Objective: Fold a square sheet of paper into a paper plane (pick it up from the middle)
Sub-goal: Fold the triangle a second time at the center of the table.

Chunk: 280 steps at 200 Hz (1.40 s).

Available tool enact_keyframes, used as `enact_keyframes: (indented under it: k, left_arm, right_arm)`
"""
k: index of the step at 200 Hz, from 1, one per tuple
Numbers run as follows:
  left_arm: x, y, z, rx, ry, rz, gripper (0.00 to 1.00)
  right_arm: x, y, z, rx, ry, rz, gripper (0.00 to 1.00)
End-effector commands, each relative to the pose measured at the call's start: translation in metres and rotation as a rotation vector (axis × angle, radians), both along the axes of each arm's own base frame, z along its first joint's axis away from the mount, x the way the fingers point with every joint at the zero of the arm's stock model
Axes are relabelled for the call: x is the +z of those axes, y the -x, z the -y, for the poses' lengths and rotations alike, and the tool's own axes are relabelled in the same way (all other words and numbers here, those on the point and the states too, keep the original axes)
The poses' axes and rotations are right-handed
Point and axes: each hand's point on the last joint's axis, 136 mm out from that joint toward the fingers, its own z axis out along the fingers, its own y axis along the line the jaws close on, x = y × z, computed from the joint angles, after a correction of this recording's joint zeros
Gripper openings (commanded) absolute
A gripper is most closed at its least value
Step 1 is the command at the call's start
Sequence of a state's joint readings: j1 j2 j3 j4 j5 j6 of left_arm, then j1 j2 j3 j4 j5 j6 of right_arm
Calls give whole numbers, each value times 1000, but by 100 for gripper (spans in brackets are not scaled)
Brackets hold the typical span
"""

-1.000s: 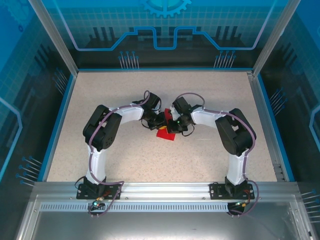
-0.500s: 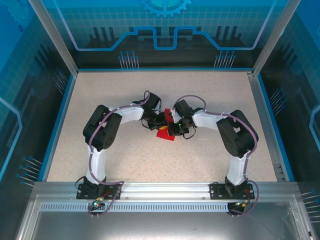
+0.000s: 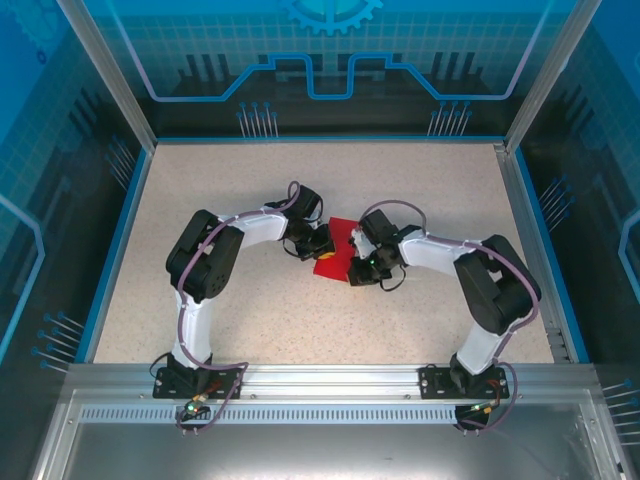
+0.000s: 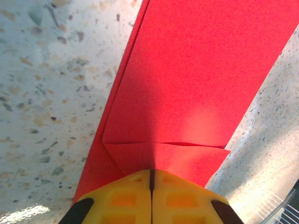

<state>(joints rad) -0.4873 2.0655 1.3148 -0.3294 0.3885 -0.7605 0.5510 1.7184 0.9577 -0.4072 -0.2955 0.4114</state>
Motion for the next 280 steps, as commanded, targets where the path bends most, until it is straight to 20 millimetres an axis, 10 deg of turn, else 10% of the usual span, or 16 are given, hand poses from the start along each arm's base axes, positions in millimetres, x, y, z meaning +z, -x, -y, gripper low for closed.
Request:
enact_keyframes:
  k: [1, 112, 280]
  left_arm:
    - [-41, 23, -24, 27, -146, -119, 6]
    - [-8, 9, -1, -5, -27, -38, 7]
    - [26, 27, 20, -28, 89, 37, 8]
  right_arm:
    - [25, -24, -12, -46, -77, 69, 6]
    - [-31, -22, -6, -57, 52, -47, 4]
    - [-41, -19, 2, -76, 93, -84, 3]
